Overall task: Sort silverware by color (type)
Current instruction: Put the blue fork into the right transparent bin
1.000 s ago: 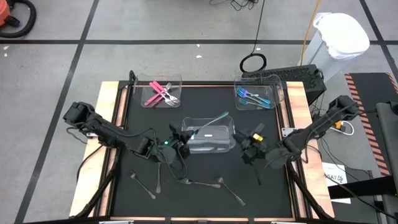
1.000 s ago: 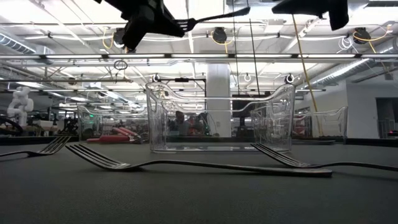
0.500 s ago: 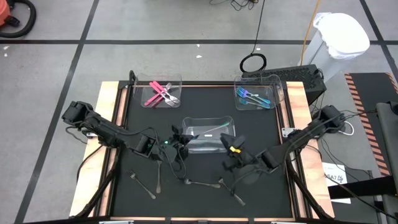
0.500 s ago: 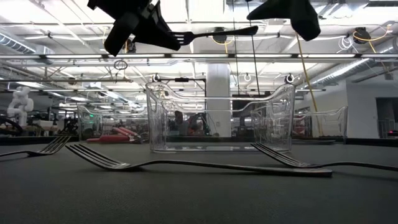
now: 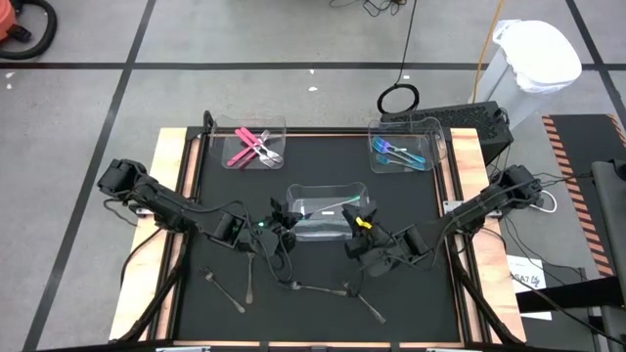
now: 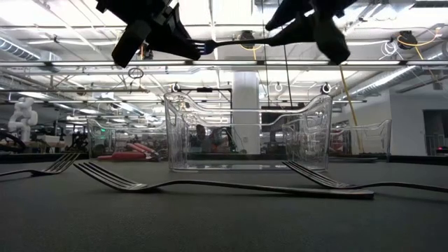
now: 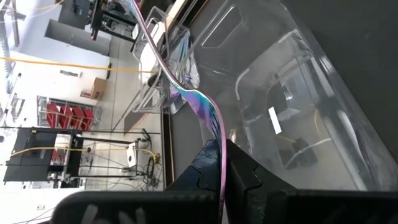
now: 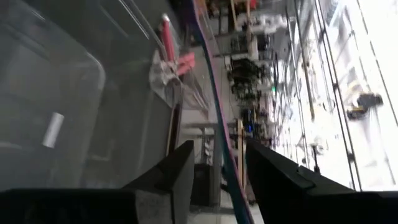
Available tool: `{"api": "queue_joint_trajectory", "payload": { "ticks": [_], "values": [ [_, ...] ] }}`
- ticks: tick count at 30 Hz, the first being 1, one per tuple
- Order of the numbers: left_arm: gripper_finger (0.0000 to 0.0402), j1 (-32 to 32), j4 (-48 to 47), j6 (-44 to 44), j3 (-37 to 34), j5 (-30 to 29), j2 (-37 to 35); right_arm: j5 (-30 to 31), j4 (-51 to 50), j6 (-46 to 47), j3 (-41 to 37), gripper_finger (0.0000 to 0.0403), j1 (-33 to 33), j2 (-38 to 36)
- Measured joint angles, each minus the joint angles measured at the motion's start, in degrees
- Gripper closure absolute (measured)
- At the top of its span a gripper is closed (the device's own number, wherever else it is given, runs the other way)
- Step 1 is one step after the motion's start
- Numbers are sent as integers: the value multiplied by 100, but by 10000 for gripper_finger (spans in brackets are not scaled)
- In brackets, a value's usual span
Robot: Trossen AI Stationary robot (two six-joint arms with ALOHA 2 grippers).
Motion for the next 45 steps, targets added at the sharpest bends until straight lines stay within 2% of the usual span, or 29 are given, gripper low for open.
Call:
{"api": "queue_joint_trajectory", "payload": {
  "ticks": [9, 12, 16, 23, 26, 35, 38, 45],
  "values": [
    [402, -2, -35, -2, 0, 13, 0, -3, -352, 329, -2, 246, -351, 61],
    [402, -2, -44, -3, 0, 181, 0, -364, -443, 401, -2, 253, -458, 60],
    [402, -2, -98, -16, 0, 216, 5, -592, -462, 475, -2, 290, -545, 62],
    [402, -4, -290, -42, 0, 214, 5, -682, -514, 463, -2, 382, -574, 62],
    [397, -5, -352, -27, -9, 216, 7, -895, -539, 434, -7, 394, -574, 66],
    [353, -2, -230, -243, -9, 142, 5, -895, -459, 455, -7, 400, -574, 62],
    [328, 7, -142, -617, -7, 138, 5, -891, -459, 470, -7, 400, -574, 62],
    [256, 5, -74, -830, -7, 139, 5, -886, -481, 481, -7, 401, -574, 62]
  ]
}}
